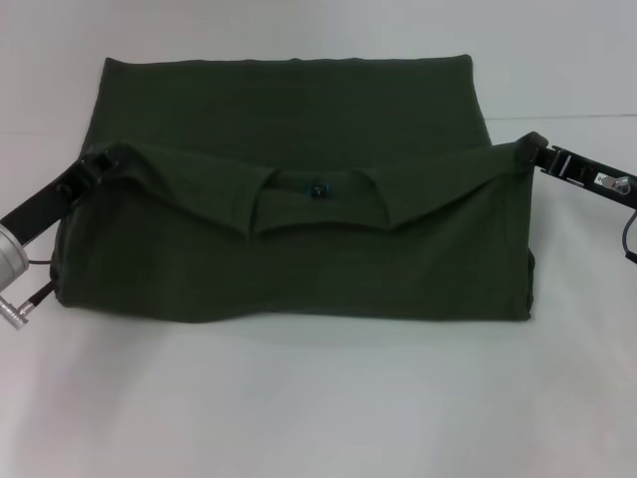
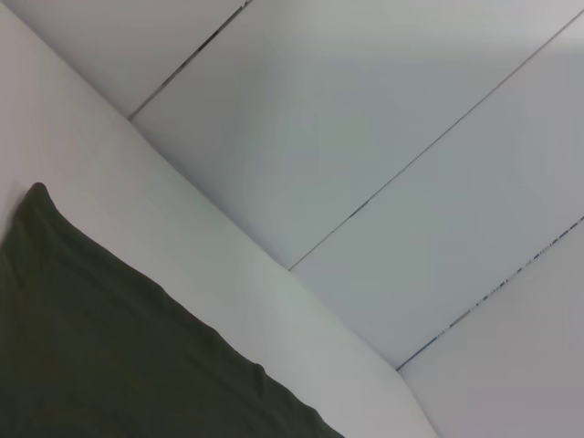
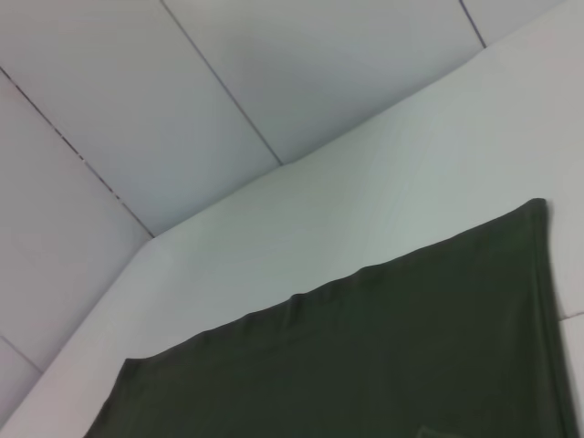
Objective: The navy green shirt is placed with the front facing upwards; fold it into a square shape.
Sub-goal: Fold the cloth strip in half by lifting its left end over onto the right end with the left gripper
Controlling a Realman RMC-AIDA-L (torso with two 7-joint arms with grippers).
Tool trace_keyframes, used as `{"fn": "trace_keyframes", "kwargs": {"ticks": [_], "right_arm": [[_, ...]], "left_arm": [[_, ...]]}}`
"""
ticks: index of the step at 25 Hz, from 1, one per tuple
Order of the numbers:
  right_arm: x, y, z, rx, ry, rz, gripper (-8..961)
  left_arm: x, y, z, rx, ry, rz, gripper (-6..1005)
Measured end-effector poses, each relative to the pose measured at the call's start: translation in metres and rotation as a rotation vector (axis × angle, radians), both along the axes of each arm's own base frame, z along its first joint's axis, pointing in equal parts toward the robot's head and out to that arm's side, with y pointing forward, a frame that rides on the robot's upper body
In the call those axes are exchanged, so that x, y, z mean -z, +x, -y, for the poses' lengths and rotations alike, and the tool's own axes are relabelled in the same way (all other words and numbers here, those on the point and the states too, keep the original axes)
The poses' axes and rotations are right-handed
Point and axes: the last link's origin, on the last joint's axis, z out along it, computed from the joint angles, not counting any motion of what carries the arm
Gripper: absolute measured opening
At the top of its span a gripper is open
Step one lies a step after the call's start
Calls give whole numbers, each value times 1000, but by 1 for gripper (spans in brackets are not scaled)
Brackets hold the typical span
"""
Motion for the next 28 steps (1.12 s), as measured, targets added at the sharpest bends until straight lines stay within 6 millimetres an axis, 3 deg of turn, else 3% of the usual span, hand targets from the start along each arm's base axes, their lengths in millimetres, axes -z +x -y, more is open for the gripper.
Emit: {"fn": "trace_keyframes", "kwargs": {"ticks": [28], "right_arm": [[22, -6, -17, 27, 13, 119, 33]], "left_arm": [[22, 5, -8, -39, 103, -46, 64]]}}
